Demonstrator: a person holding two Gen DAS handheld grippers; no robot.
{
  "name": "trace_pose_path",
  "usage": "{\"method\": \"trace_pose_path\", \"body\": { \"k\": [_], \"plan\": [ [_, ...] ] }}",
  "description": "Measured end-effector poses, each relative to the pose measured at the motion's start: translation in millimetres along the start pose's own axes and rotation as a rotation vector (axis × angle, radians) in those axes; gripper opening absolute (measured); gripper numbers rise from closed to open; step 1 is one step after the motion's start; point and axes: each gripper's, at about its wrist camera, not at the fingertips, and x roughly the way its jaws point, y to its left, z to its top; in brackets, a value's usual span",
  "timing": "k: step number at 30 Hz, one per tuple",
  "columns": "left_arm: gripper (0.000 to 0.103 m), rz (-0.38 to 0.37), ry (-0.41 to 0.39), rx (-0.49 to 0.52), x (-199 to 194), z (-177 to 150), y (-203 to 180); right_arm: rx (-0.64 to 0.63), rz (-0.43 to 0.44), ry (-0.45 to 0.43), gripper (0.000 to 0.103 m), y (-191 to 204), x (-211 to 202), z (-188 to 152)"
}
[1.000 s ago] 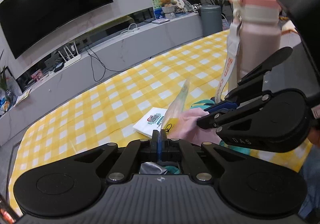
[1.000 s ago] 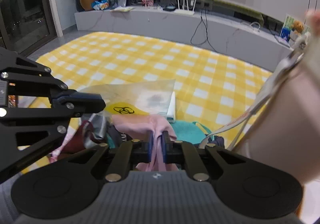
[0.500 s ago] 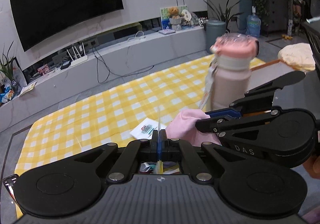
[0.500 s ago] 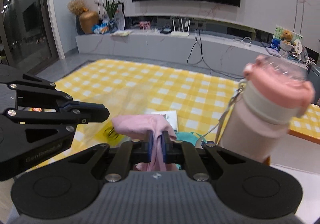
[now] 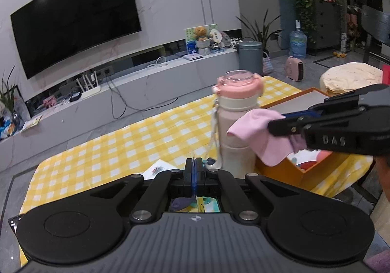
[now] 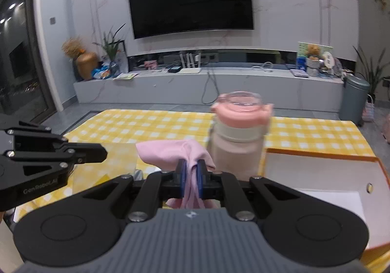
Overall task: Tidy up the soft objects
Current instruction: 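Lift the plastic bag and pink cloth and carry both over the box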
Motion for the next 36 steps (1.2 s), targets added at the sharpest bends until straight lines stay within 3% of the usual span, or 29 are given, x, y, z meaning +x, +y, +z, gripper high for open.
{"method": "trace_pose_path", "body": {
  "k": [6, 22, 29, 36],
  "plan": [
    [0.000, -0.028, -0.020, 0.042, 4, 12, -27, 0.046, -0.069, -0.028, 0.007, -22, -18, -4],
    [0.000, -0.204, -0.105, 0.247, 41, 69, -127, 0.161, -0.242, -0.046, 0.007, -123, -45, -15],
    [0.000, -0.246, -0.146, 0.320, 66, 89, -163, 0.208, -0.322, -0.005, 0.007, -170, -38, -20],
    [0.000, -0.231, -0.106, 0.342, 115, 92, -183, 0.298, -0.289, 0.105, 0.007, -212, -3, -27]
  ]
}}
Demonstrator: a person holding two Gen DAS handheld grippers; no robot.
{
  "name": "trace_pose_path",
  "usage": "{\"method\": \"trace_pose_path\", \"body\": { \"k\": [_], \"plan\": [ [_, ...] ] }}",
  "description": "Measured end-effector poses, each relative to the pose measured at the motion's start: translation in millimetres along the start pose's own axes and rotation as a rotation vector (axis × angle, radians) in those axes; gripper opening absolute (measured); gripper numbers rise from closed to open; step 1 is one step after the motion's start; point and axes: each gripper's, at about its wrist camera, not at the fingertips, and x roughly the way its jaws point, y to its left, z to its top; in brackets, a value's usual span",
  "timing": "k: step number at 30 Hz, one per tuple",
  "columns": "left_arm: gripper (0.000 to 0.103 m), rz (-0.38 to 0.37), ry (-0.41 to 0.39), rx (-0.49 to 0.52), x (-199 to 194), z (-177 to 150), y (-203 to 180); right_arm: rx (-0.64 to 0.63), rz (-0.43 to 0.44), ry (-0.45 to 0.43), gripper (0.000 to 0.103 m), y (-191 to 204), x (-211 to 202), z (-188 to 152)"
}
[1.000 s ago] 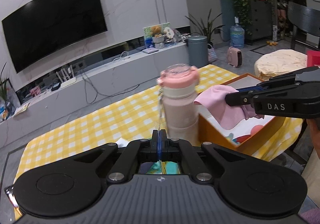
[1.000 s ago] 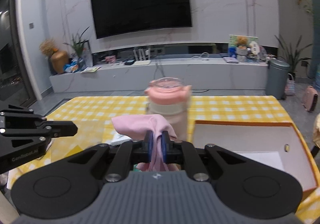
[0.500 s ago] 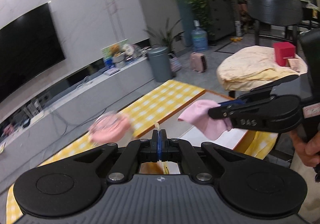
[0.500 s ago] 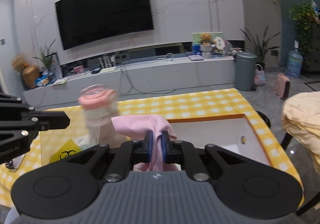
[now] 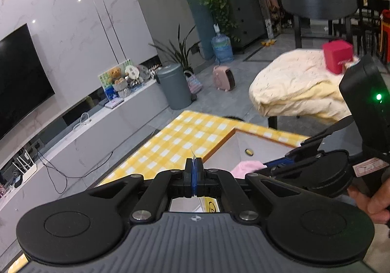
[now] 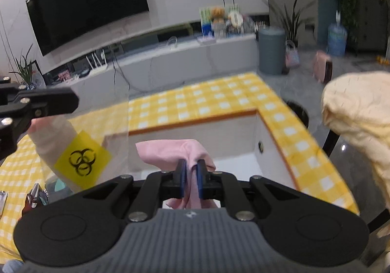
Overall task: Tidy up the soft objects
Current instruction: 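Lift the plastic bag and pink cloth and carry both over the box, then open the left gripper over the box while the right gripper releases the pink cloth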
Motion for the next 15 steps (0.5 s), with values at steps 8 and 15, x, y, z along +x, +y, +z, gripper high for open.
{"method": "trace_pose_path", "body": {
  "k": [8, 15],
  "plan": [
    [0.000, 0.004, 0.175, -0.072, 59, -41, 5, 0.025, 0.049, 0.174, 0.008, 5, 62, -11],
    [0.000, 0.005, 0.258, -0.083, 71, -65, 7, 0.022, 0.085, 0.263, 0.010, 20, 93, -28]
  ]
}}
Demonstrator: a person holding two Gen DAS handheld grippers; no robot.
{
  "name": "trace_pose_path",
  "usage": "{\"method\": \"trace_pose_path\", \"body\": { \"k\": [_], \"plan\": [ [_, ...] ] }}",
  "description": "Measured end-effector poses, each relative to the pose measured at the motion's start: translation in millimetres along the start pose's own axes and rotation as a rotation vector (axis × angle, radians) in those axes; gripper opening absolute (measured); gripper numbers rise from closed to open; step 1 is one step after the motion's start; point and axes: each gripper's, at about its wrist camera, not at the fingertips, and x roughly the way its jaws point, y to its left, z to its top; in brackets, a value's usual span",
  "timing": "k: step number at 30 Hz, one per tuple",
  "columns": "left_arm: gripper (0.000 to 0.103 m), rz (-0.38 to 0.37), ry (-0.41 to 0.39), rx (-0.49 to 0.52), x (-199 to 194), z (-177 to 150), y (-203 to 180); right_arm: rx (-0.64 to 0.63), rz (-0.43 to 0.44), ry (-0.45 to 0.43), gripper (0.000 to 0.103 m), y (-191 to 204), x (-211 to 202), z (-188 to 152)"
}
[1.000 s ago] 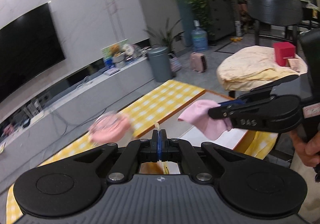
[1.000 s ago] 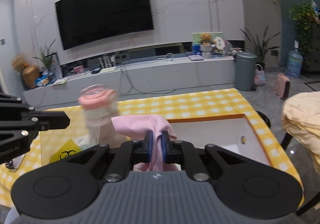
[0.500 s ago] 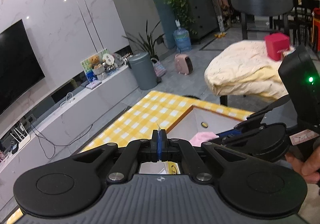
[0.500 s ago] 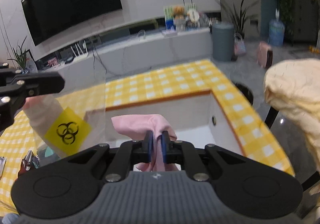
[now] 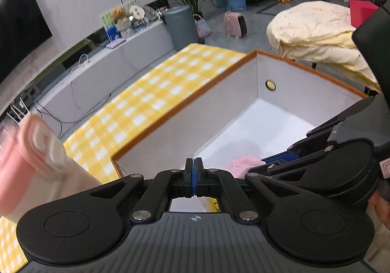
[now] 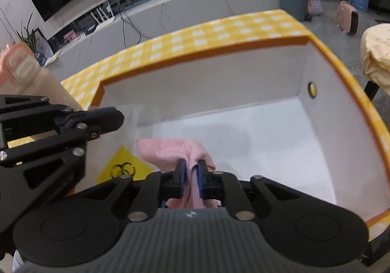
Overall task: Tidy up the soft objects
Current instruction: 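Open the left gripper over the box while the right gripper releases the pink cloth, then move both grippers back from the box to the remaining pile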
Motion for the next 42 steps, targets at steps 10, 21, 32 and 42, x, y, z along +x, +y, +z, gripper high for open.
{"method": "trace_pose_path", "body": {
  "k": [10, 21, 32, 42],
  "plan": [
    [0.022, 0.028, -0.012, -0.007, -3, -4, -1, -0.011, -0.020, 0.018, 0.036, 5, 7, 0],
    [0.063, 0.059, -0.149, -0.009, -46, -10, 0, -0.041, -0.086, -0.023, 0.045, 9, -17, -4],
    [0.090, -0.048, -0.321, -0.136, -107, -33, 5, -0.128, -0.198, -0.272, 0.076, 29, -80, -27],
    [0.090, -0.159, -0.381, -0.448, -132, -81, 51, -0.086, -0.188, -0.390, 0.090, 49, -107, -46]
  ]
}}
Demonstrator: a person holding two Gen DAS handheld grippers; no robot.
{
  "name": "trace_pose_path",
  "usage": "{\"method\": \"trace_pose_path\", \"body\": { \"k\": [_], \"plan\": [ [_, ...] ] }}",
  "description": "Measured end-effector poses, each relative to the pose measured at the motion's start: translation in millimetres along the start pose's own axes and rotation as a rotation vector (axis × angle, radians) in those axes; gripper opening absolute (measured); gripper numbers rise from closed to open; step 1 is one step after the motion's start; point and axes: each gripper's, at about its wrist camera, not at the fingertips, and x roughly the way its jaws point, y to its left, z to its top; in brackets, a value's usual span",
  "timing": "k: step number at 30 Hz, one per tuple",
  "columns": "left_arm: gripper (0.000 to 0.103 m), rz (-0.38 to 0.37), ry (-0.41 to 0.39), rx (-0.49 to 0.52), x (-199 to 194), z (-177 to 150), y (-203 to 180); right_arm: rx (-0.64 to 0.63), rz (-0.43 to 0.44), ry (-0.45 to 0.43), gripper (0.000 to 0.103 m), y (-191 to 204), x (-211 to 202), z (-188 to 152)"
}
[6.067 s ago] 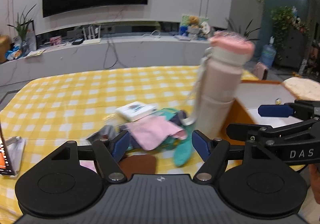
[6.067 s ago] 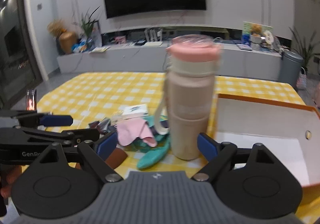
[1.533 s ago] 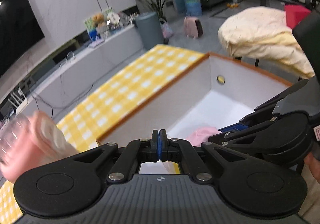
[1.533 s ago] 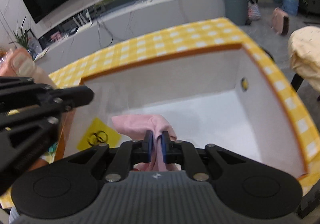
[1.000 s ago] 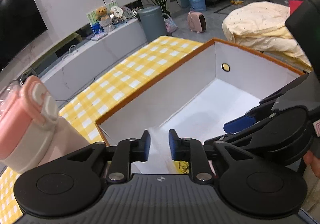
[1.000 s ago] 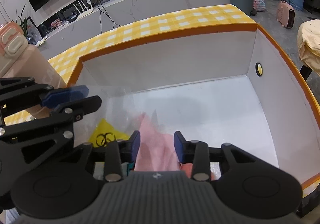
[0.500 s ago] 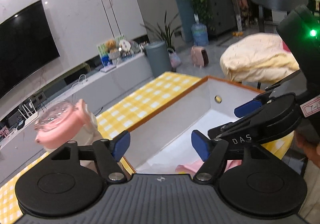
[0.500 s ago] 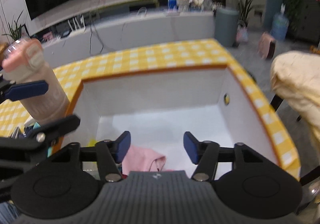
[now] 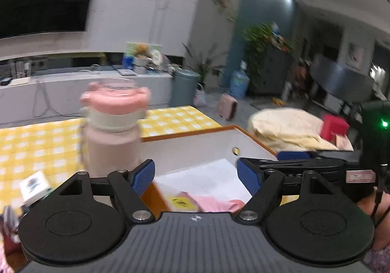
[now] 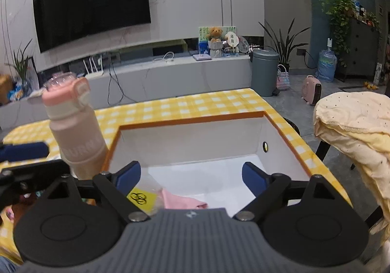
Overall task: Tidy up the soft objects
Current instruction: 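Move both grippers back from the box to the remaining pile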
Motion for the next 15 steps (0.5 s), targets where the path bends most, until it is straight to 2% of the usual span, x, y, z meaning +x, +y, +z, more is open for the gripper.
{"method": "trace_pose_path", "body": {
  "k": [5, 11, 15],
  "plan": [
    [0.091, 0.127, -0.048, -0.002, -29, -10, 22, 0.004, 0.022, -0.013, 0.092, 22, -8, -9],
    [0.091, 0.254, -0.077, -0.062, -58, -26, 53, -0.081, 0.040, -0.056, 0.093, 69, -14, -29],
    [0.081, 0.333, -0.060, -0.064, -72, -37, 75, -0.159, 0.110, -0.060, 0.094, 103, -18, -38]
  ]
}}
